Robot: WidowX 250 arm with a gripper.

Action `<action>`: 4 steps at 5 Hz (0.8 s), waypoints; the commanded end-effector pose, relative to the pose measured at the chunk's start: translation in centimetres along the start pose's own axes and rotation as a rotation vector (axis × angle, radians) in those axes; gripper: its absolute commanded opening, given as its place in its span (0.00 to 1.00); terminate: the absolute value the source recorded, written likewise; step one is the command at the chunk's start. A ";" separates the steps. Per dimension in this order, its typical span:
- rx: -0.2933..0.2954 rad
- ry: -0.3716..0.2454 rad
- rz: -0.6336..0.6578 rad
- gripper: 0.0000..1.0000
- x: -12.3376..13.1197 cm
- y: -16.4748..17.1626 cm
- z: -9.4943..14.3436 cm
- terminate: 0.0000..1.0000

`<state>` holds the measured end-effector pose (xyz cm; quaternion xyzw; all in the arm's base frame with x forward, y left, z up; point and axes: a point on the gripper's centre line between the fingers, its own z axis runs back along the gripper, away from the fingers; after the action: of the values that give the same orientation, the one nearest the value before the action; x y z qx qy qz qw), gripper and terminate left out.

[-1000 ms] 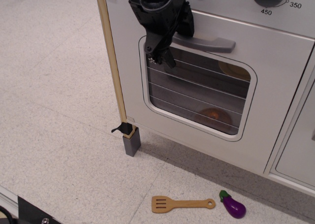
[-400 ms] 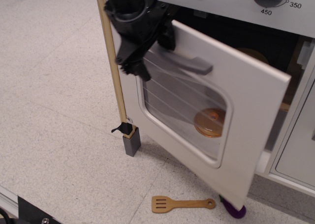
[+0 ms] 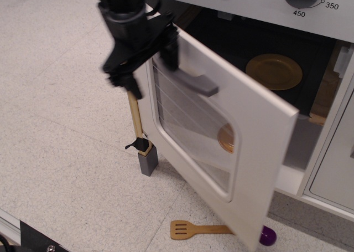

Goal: Open oven

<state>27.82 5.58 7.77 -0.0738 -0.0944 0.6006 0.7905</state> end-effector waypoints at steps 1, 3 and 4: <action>-0.021 0.030 -0.204 1.00 -1.0 -4.7 8.8 0.00; 0.020 0.160 -0.104 1.00 -7.0 -8.0 6.9 0.00; 0.082 0.159 0.024 1.00 -8.7 -8.1 3.5 0.00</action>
<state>31.10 -6.98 10.34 -0.0741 0.0106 0.6070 0.7911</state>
